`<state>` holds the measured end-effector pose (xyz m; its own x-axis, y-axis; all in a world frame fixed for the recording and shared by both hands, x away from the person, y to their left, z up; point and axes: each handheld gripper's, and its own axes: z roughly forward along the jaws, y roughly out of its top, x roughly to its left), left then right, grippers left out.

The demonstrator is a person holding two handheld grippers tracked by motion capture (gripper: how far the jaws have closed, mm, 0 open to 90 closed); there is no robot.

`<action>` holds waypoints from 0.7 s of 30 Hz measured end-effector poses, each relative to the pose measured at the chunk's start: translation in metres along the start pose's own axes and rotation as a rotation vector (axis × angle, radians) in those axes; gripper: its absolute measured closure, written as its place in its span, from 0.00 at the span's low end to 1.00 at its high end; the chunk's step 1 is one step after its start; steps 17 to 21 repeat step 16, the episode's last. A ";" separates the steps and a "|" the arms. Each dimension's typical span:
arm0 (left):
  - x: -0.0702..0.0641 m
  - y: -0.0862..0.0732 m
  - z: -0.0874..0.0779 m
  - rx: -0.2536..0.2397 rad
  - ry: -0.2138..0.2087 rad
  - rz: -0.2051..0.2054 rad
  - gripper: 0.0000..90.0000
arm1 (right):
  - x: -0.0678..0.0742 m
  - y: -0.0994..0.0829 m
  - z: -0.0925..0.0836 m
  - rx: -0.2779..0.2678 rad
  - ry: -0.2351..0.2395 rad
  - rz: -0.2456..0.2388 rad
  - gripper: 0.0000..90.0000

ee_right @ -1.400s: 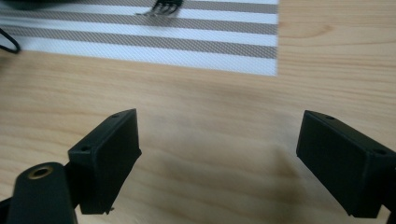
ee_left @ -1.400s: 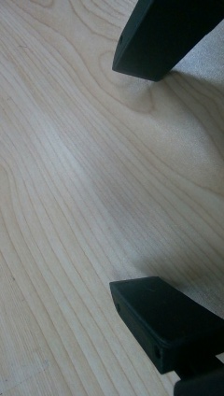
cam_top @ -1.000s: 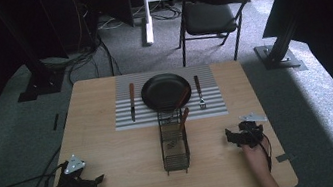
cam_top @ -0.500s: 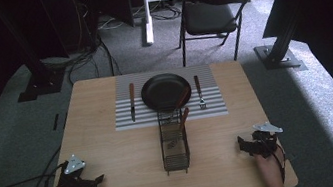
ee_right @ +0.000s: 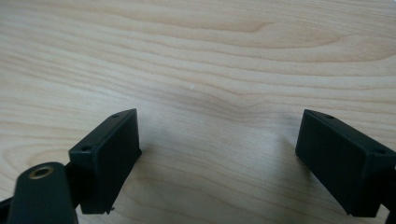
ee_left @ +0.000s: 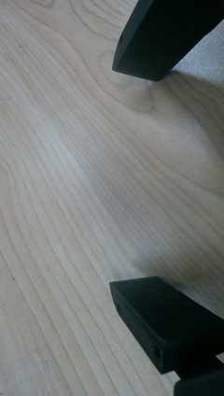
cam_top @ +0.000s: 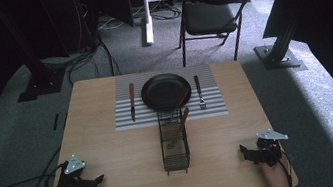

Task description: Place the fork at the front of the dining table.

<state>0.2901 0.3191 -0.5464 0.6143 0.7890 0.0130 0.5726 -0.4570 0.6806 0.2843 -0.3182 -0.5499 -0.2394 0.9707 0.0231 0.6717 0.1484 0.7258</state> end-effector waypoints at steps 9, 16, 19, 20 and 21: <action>0.000 0.000 0.000 0.000 0.000 0.000 0.00 | 0.001 0.000 0.000 0.004 -0.005 -0.013 0.14; 0.000 0.000 0.000 -0.003 -0.002 -0.003 0.00 | 0.001 0.000 0.000 0.004 -0.005 -0.013 0.14; 0.000 0.000 0.000 -0.003 -0.002 -0.003 0.00 | 0.001 0.000 0.000 0.004 -0.005 -0.013 0.14; 0.000 0.000 0.000 -0.003 -0.002 -0.003 0.00 | 0.001 0.000 0.000 0.004 -0.005 -0.013 0.14; 0.000 0.000 0.000 -0.003 -0.002 -0.003 0.00 | 0.001 0.000 0.000 0.004 -0.005 -0.013 0.14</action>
